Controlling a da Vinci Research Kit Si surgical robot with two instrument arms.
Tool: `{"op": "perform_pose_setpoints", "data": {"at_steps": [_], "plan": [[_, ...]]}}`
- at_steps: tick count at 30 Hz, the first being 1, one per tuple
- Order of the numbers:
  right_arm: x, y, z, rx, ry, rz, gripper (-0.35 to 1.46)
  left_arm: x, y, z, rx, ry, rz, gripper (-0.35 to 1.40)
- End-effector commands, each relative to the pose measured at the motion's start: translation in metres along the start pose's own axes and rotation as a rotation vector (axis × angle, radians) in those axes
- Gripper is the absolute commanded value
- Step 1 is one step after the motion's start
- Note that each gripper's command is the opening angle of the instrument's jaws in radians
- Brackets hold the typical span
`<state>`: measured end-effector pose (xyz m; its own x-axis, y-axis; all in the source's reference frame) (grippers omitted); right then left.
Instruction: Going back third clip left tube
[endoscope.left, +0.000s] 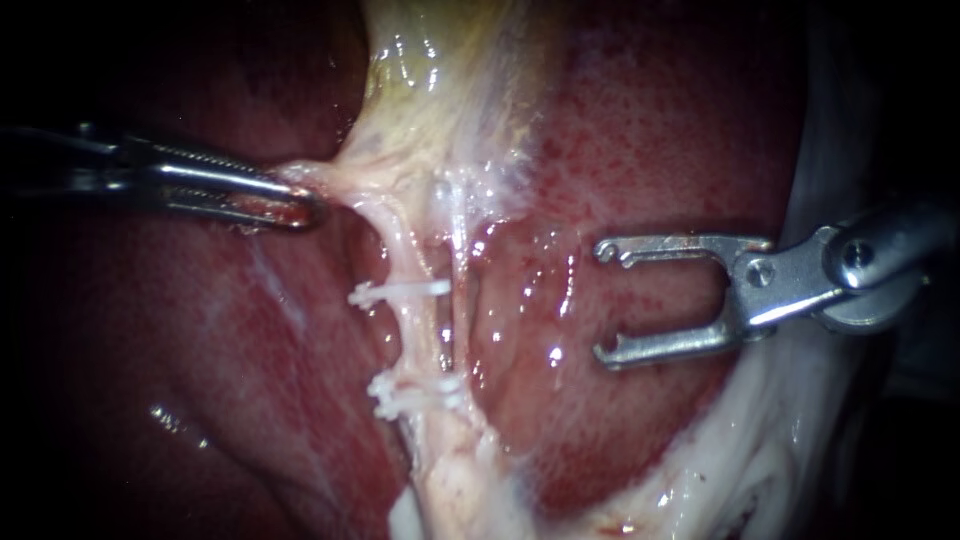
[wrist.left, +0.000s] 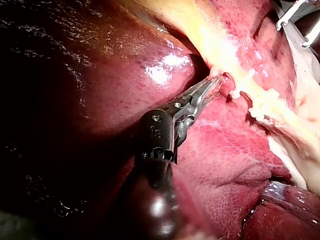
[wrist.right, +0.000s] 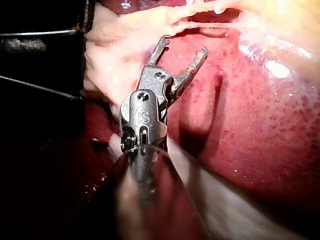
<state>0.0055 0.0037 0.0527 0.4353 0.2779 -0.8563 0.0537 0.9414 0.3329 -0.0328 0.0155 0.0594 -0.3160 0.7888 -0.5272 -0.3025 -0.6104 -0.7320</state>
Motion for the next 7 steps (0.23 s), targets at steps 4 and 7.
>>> {"op": "perform_pose_setpoints", "data": {"at_steps": [4, 7], "plan": [[0.0001, -0.0001, 0.0000, 0.004, 0.001, 0.000, 0.50, 0.0000, -0.0001, 0.0001, 0.004, -0.004, -0.001, -0.35], [0.0002, -0.0002, 0.0001, 0.009, 0.003, 0.000, 0.50, 0.0003, 0.0001, -0.0002, 0.003, -0.004, -0.003, -0.35]]}}
